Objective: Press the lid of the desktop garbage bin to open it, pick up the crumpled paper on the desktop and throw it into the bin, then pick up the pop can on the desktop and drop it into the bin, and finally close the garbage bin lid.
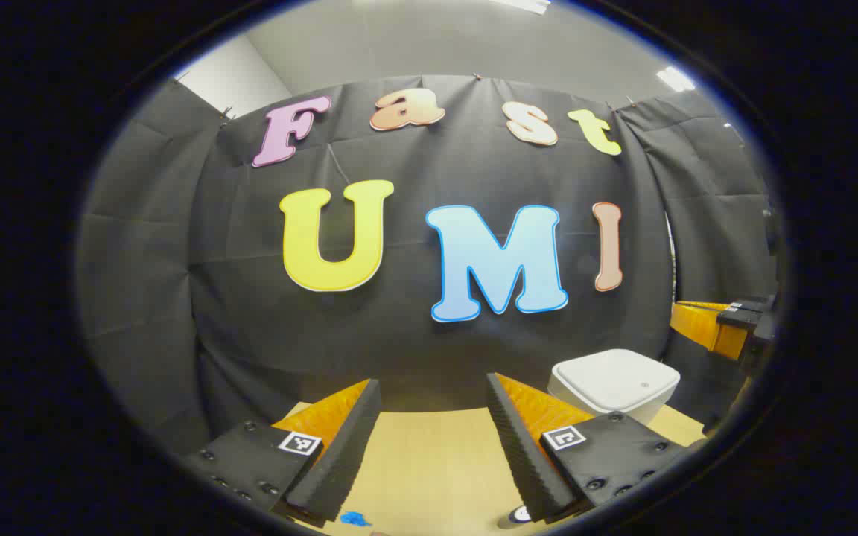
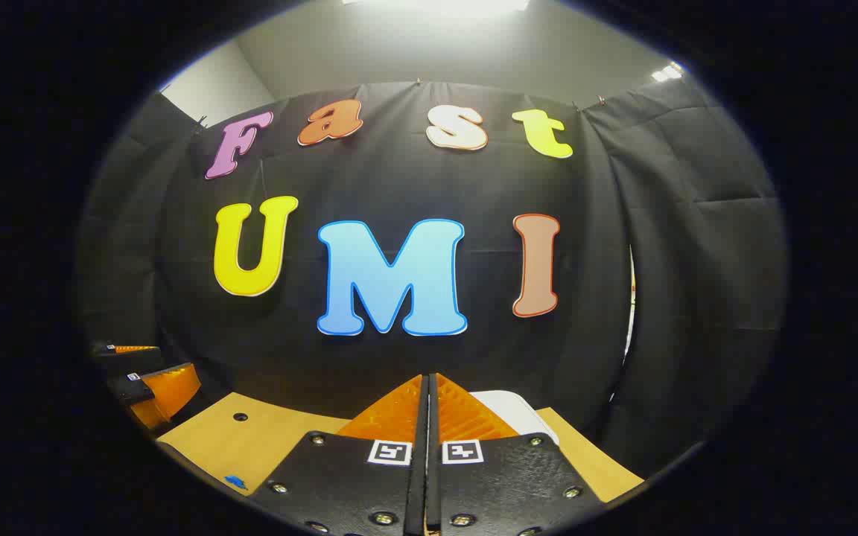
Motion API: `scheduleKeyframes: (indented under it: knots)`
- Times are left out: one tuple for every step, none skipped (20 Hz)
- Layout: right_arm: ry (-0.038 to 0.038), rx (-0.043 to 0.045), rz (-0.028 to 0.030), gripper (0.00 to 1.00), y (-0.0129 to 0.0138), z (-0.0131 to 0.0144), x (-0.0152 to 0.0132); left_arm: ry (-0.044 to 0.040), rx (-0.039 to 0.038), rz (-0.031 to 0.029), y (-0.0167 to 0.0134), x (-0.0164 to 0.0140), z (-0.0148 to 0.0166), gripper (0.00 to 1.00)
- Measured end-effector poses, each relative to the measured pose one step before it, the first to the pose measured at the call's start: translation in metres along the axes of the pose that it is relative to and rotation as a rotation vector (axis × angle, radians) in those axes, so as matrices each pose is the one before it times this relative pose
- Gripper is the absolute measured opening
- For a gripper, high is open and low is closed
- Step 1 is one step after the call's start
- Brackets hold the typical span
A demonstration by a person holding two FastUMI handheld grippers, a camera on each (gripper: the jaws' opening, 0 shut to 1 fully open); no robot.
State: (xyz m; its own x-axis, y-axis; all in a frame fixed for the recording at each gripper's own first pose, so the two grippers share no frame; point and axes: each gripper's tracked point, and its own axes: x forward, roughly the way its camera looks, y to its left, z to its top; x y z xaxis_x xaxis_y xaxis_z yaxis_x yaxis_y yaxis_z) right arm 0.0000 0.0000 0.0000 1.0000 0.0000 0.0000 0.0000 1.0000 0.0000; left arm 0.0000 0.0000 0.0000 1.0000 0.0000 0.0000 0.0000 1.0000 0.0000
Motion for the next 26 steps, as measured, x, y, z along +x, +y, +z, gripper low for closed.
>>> scheduleKeyframes:
  knots:
    - [0.01102, -0.001, 0.01782, 0.01, 0.00189, -0.00333, -0.00141, 0.00139, -0.00415, 0.00176, -0.00008, 0.00068, 0.00038, 0.92]
    - [0.00843, 0.00082, 0.01676, 0.01, 0.00134, -0.00129, -0.00053, 0.00276, -0.00246, 0.00291, 0.00031, -0.00039, 0.00082, 0.95]
    - [0.00393, 0.00312, 0.02174, 0.01, 0.00184, -0.00158, -0.00178, 0.00259, -0.00101, 0.00165, 0.00027, -0.00083, -0.00055, 0.95]
    - [0.00024, 0.00195, 0.01017, 0.01, 0.00158, 0.00029, -0.00147, 0.00199, 0.00104, 0.00472, 0.00115, -0.00058, -0.00068, 0.95]
    - [-0.00265, -0.00079, -0.00066, 0.01, -0.00299, -0.00024, 0.00047, -0.00099, 0.00037, 0.00377, 0.00051, -0.00257, 0.00114, 0.95]
    - [-0.00161, 0.00059, -0.00164, 0.01, -0.00075, 0.00123, 0.00059, -0.00062, 0.00042, 0.00479, 0.00153, -0.00146, 0.00048, 0.93]
    - [0.00061, 0.00637, 0.00396, 0.01, 0.0017, -0.00058, 0.00098, 0.00003, 0.00087, 0.00439, 0.00133, -0.00107, 0.00049, 0.92]
    - [0.00298, 0.00855, 0.00336, 0.01, 0.0004, -0.00039, 0.00099, 0.0018, 0.00148, 0.00585, 0.00168, -0.00078, -0.00038, 0.9]
    - [0.00214, 0.0083, 0.00446, 0.01, 0.0016, -0.00104, 0.00035, 0.00138, 0.00062, 0.00554, 0.00294, -0.00113, -0.0004, 0.9]
    - [0.00168, 0.00506, 0.00257, 0.01, 0.00033, 0.00024, 0.00108, 0.00053, 0.00013, 0.00636, 0.00116, -0.00065, 0.00061, 0.95]
    - [0.00208, 0.00355, -0.00015, 0.01, -0.00019, -0.00088, 0.00153, 0.00203, 0.00029, 0.00518, 0.00167, 0.00101, -0.00042, 0.95]
    - [0.00091, 0.00174, 0.00026, 0.01, -0.00029, 0.00008, 0.00142, 0.00252, -0.00004, 0.00522, 0.00252, 0.00009, -0.00064, 0.93]
    - [0.00192, 0.00156, -0.00133, 0.01, -0.00088, -0.00191, 0.00088, 0.00282, -0.00011, 0.0059, 0.00218, -0.0014, -0.00074, 0.93]
    - [0.00346, 0.0034, 0.00044, 0.01, -0.00049, -0.00045, 0.00134, 0.00018, -0.00282, 0.00403, 0.00099, -0.00047, -0.00065, 0.95]
    - [0.00465, 0.00501, -0.00048, 0.01, -0.00021, -0.00257, 0.00074, 0.00131, -0.00287, 0.00166, 0.00054, -0.00061, -0.00081, 0.95]
    - [0.00353, 0.00557, -0.00045, 0.01, -0.00135, -0.00088, 0.00074, 0.00243, -0.00048, 0.00266, 0.00052, 0.00066, -0.00104, 0.93]
    - [0.00116, 0.00458, -0.00506, 0.01, -0.0022, -0.0012, 0.00125, 0.00086, 0.00009, 0.00062, -0.00054, 0.00021, 0.00022, 0.95]
    - [-0.00062, 0.00477, -0.01022, 0.01, -0.00357, -0.00002, 0.00112, -0.00108, 0.00078, 0.00003, -0.0007, 0.00015, 0.00024, 0.95]
    - [-0.00099, 0.00541, -0.00759, 0.01, -0.0026, -0.00002, 0.00136, -0.00146, 0.00189, -0.00178, -0.00101, 0.00096, 0.00116, 0.95]
    - [-0.00352, 0.00653, -0.00723, 0.01, -0.00286, 0.00125, 0.00186, -0.0022, 0.0024, -0.001, -0.00057, 0.00011, 0.00118, 0.9]
    - [-0.00054, 0.00608, -0.00868, 0.01, -0.00359, -0.00118, 0.00042, -0.00094, 0.00211, -0.00072, -0.00037, 0.00168, 0.00046, 0.9]
    - [0.00017, 0.00546, -0.0059, 0.01, -0.00277, 0.00026, 0.00184, -0.00098, 0.00066, 0.00013, -0.00073, 0.00031, 0.00012, 0.9]
    - [0.00176, 0.0048, -0.00828, 0.01, -0.00364, -0.00158, 0.00221, 0.00181, -0.00024, -0.0001, 0.00035, -0.00076, -0.00112, 0.9]
    - [0.00208, 0.00399, -0.00787, 0.01, -0.00284, -0.00058, 0.00219, 0.00258, -0.00113, -0.0003, 0.00042, 0.00016, -0.00128, 0.95]
    - [0.00725, 0.00103, -0.01263, 0.01, -0.00428, -0.00278, 0.00291, 0.0031, -0.001, 0.00054, -0.00033, 0.00101, -0.00008, 0.95]
    - [0.00775, 0.0045, -0.00532, 0.01, -0.00209, -0.00175, 0.00332, 0.00181, -0.00071, 0.00064, 0.00062, 0.00056, -0.00002, 0.95]
